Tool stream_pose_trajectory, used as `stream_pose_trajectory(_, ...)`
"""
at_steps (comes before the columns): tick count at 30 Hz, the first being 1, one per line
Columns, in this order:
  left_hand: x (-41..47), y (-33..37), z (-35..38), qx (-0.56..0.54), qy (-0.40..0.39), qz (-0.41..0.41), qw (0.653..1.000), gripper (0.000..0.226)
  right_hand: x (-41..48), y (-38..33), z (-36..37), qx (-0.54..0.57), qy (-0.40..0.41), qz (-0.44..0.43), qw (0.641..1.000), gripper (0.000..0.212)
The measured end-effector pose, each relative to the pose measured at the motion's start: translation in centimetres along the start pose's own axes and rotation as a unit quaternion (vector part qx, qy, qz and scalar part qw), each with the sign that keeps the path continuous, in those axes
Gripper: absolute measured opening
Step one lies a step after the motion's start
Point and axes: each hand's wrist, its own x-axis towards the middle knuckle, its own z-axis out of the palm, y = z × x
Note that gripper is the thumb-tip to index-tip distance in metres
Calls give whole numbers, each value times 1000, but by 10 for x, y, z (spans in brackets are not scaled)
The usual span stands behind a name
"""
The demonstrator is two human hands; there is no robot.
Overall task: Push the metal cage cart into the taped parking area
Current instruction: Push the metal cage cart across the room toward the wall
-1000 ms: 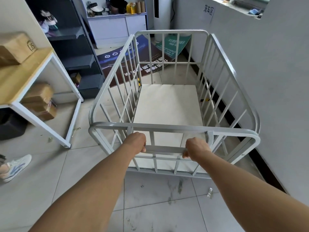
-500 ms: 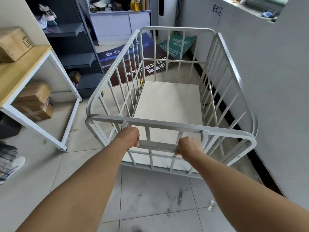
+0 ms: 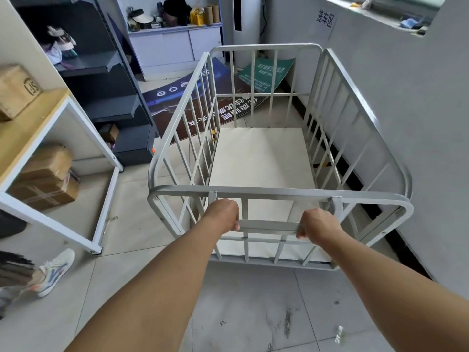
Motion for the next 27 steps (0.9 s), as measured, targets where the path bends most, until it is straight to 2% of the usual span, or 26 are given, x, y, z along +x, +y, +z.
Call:
stream_pose_trajectory(10,46,13,-23,-12,1,-31,999,24,49,10,-27,-2,-3,-40,999,5)
stream_pose_trajectory(18,83,18,-35,-26,10,-33,999,24,85,11,-49,-9,13,-52,999,7)
stream_pose_trajectory(27,121,8,-58,3,-14,-6,1000,22,117,-4,-69,-16,-7,-19,1000,15)
